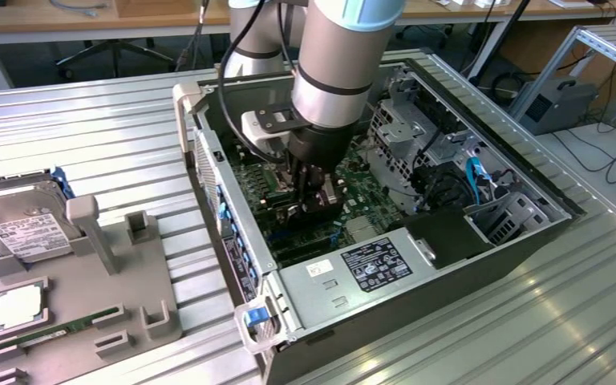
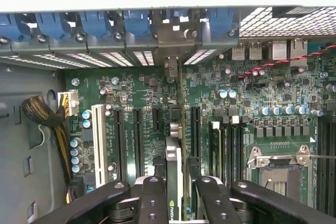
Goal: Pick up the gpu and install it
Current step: 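Insert the gpu into the slot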
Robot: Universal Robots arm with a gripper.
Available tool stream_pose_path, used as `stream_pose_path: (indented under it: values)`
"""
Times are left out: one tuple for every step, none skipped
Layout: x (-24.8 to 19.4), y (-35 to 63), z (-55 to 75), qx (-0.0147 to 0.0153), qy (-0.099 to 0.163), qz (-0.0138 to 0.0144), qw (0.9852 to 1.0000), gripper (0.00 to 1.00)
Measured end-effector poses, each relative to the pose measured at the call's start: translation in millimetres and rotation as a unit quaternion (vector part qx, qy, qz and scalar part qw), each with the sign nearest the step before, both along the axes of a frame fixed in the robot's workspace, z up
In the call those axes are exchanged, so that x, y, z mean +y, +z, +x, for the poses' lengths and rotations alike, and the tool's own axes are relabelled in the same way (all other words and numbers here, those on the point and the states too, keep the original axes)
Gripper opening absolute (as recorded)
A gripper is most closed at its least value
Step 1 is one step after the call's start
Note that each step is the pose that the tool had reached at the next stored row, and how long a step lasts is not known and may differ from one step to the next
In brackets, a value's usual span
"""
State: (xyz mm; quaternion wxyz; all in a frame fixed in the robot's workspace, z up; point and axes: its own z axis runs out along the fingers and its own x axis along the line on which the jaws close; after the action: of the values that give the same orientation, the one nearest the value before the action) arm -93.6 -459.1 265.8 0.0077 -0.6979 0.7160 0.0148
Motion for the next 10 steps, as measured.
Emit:
stream_pose_path:
  values:
    - [0.2, 0.0, -0.4, 0.0, 0.0, 0.0, 1.0, 0.26]
    - [0.6, 0.0, -0.5, 0.0, 0.0, 0.0, 1.0, 0.26]
    - [0.9, 0.0, -0.5, 0.0, 0.0, 0.0, 1.0, 0.26]
    - [0.9, 0.0, -0.6, 0.0, 0.0, 0.0, 1.0, 0.26]
    - [1.0, 0.0, -0.6, 0.0, 0.0, 0.0, 1.0, 0.26]
    - [1.0, 0.0, -0.8, 0.0, 0.0, 0.0, 1.0, 0.26]
    - [1.0, -0.1, -1.5, -0.0001, 0.0, 0.0, 1.0, 0.26]
    - [1.0, -0.1, -1.8, -0.0002, 0.0, 0.0, 1.0, 0.26]
    - [1.0, -0.1, -2.3, -0.0003, 0.0, 0.0, 1.0, 0.26]
    - [1.0, -0.2, -2.8, -0.0004, 0.0, 0.0, 1.0, 0.26]
